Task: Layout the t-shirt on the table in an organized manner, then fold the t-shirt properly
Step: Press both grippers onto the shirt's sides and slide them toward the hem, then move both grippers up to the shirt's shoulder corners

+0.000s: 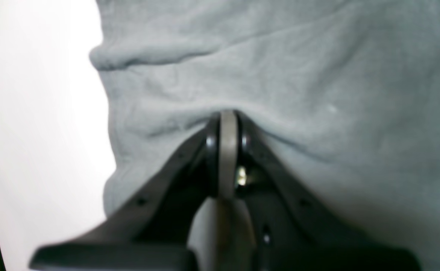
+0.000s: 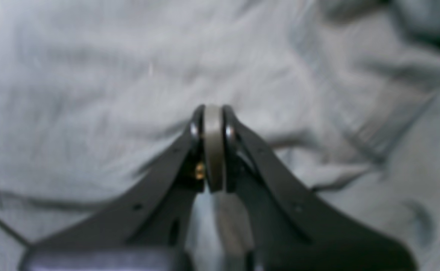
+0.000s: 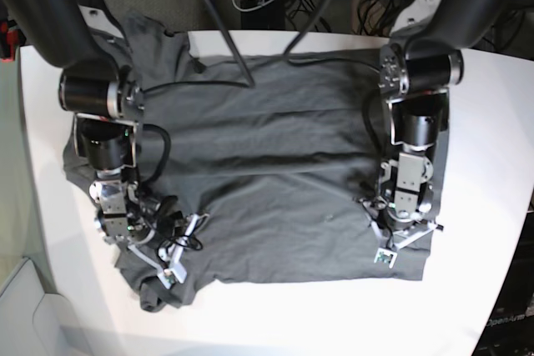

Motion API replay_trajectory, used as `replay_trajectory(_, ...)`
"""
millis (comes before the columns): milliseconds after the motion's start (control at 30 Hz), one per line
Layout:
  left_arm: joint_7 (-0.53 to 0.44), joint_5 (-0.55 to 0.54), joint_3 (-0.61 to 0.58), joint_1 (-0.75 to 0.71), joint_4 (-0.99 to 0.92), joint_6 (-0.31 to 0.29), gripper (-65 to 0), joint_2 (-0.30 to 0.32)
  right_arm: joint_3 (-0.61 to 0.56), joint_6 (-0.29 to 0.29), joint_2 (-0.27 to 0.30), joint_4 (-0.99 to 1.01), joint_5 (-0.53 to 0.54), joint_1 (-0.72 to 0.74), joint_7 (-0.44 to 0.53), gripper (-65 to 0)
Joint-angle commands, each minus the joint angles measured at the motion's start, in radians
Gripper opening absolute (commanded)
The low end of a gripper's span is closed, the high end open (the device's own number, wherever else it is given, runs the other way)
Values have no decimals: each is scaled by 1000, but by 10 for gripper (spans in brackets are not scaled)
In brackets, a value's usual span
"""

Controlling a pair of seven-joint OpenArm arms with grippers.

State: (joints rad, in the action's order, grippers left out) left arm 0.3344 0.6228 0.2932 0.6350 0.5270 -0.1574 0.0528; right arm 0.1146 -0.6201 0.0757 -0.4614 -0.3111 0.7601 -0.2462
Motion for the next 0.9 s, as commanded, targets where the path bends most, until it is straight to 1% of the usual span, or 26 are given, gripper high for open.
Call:
replay_trajectory(0, -19, -2, 7, 41, 46, 2, -648, -1, 3, 1, 6, -50, 13, 46, 26, -650)
replay_trajectory(100, -8, -2, 94, 24, 176, 0, -648, -12, 6, 1, 9, -155, 14, 42, -17, -650)
replay_trajectory(167, -8, 10, 146, -10, 272, -8, -648, -38, 6, 1, 9, -228, 14, 17, -66, -650)
replay_trajectory(233, -4, 12, 153, -48, 370, -11, -648, -49, 6, 1, 11, -339, 14, -24, -115, -650)
replay_trajectory(267, 21, 18, 153, -77, 424, -11, -648, -51, 6, 1, 11, -406, 14, -58, -140, -650)
replay_trajectory(367, 150, 12, 145, -162, 591, -15, -648, -46, 6, 1, 11, -609, 14, -156, -215, -650)
replay_trajectory(400, 182, 6, 126, -186, 632, -32, -648, -44, 6, 1, 11, -655, 14, -181, -239, -650)
replay_trajectory(533, 299, -7, 56, -341, 810, -170, -648, -20, 6, 1, 8, -793, 17, -265, -348, -650)
replay_trajectory(600, 354, -7, 19, -441, 905, -219, -648, -14, 7, 1, 8, -859, 17, -319, -396, -650)
replay_trajectory(700, 412, -7, -30, -582, 1040, -252, -648, -12, 7, -1, 9, -945, 19, -390, -450, -650)
replay_trajectory(800, 427, -7, -61, -714, 1148, -253, -648, -11, 9, -1, 9, -1015, 19, -452, -480, -650)
replay_trajectory(867, 423, -7, -71, -785, 1186, -253, -648, -9, 9, -1, 9, -1054, 19, -489, -500, -650)
